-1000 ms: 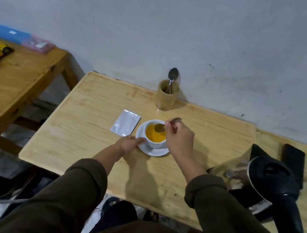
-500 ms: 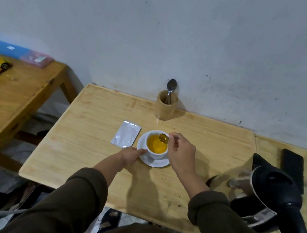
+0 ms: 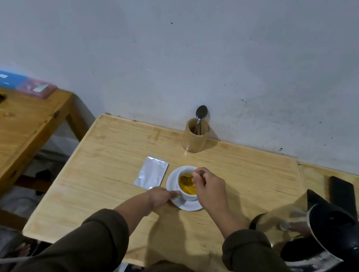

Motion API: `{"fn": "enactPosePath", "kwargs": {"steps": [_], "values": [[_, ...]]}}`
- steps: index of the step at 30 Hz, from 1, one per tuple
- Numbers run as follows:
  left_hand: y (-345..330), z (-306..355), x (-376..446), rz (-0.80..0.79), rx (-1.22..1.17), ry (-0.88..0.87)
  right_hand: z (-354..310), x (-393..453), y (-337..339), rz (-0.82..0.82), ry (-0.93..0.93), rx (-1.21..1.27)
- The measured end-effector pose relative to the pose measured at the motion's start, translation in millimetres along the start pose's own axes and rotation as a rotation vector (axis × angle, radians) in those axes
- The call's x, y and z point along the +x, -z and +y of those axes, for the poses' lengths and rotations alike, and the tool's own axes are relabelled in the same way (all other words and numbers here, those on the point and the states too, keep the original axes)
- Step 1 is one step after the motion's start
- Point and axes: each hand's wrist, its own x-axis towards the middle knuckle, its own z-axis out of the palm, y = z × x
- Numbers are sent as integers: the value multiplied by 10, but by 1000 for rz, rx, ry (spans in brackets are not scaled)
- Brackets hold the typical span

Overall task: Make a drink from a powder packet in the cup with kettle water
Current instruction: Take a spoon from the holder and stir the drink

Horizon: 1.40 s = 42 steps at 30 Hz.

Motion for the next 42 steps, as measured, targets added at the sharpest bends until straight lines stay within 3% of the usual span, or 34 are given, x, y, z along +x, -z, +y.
{"fn": "enactPosePath", "kwargs": {"steps": [11,21,31,42], "values": [[16,-9,81,-5,-24,4,-75,60,-65,60,26,-258],[28,-46,96,-39,-3,-6,-133,20,-74,22,-2,-136],[-6,-53,141,-6,-10,-21,-59,-8,-29,71,-14,-250],[-15,-69,140,18,-10,-22,-98,-58,-46,9,-49,-35]]}}
